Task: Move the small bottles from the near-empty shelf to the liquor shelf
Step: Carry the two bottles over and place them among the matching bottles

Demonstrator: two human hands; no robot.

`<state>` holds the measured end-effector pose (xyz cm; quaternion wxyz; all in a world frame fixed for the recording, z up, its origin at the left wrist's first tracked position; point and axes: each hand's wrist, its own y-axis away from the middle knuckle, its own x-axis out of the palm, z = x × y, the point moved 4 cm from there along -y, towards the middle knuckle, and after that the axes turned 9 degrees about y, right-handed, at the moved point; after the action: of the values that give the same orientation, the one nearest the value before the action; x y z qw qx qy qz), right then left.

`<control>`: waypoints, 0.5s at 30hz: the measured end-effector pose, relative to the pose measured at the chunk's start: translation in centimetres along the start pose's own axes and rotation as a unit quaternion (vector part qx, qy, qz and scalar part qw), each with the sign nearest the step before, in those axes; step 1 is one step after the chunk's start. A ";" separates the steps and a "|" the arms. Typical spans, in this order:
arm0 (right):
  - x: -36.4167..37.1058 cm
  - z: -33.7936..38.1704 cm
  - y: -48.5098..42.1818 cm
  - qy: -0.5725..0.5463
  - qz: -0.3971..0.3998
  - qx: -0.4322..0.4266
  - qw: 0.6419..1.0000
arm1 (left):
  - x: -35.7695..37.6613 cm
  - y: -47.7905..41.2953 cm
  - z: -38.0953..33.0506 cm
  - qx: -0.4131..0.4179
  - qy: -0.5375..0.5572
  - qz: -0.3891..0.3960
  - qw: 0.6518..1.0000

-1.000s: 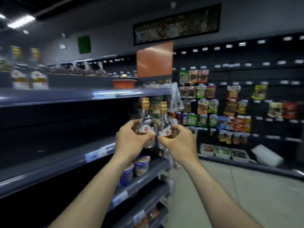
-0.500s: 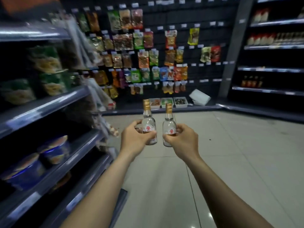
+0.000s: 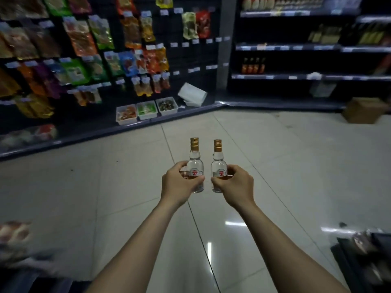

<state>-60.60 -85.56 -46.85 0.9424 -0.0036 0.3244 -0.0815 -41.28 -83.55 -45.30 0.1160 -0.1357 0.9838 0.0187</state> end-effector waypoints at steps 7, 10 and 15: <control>-5.5 -9.6 -14.6 -0.009 -0.054 0.079 0.995 | 16.6 -12.7 -0.1 0.003 -0.042 0.081 0.996; -9.1 -13.1 -22.6 -0.014 -0.071 0.098 0.993 | 24.4 -18.0 -1.5 -0.006 -0.043 0.087 0.995; -15.2 -18.2 -34.5 -0.007 -0.068 0.125 0.990 | 35.5 -26.0 -4.7 -0.023 -0.042 0.098 0.994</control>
<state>-88.71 -116.39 -49.88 0.9300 0.0920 0.3039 -0.1849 -68.54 -118.24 -49.19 0.1514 -0.0407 0.9859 0.0577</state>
